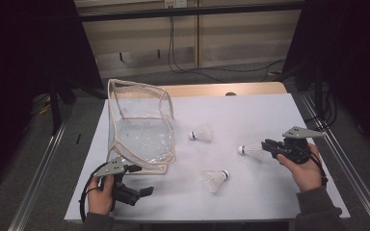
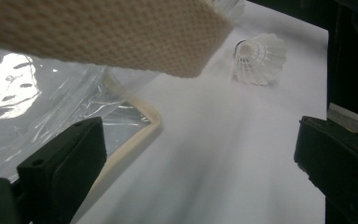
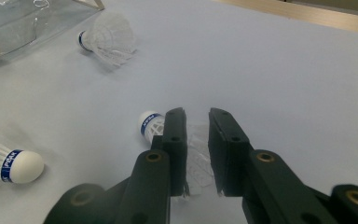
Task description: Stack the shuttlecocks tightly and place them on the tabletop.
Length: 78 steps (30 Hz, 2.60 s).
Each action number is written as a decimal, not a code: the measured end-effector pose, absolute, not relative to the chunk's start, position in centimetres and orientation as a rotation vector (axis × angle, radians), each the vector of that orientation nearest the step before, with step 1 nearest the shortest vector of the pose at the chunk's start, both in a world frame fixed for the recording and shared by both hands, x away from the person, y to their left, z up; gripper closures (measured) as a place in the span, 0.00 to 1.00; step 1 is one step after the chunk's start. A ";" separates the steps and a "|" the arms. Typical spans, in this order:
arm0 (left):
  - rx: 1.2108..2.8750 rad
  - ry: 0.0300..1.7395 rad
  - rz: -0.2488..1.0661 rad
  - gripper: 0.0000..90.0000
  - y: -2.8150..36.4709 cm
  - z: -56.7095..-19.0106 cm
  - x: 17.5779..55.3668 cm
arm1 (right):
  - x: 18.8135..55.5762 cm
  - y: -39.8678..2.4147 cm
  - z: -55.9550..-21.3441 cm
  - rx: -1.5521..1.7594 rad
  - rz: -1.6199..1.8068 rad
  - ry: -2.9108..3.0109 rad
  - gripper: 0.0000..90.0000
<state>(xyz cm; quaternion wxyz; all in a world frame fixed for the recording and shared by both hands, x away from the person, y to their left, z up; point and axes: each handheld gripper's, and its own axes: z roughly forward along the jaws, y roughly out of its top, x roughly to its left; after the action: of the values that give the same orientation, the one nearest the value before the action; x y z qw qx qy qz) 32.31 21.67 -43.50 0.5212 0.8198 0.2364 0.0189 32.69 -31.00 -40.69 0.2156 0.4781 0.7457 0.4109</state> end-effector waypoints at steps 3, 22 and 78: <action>1.964 0.568 0.046 0.03 21.7 -43.5 32.3 | 32.7 -30.9 -40.8 1.326 1.142 2.070 0.78; 1.962 0.567 0.049 0.03 21.6 -43.5 32.3 | 33.2 -30.6 -42.2 1.366 1.144 2.077 0.43; 1.966 0.565 0.051 0.03 21.7 -43.4 32.3 | 34.0 -29.1 -44.6 1.342 1.077 2.203 0.56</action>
<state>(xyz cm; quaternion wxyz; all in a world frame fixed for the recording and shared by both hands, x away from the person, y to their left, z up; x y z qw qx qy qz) 32.35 21.71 -43.38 0.5207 0.8203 0.2356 0.0214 33.98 -29.06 -44.60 0.1723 0.4728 0.7763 0.3797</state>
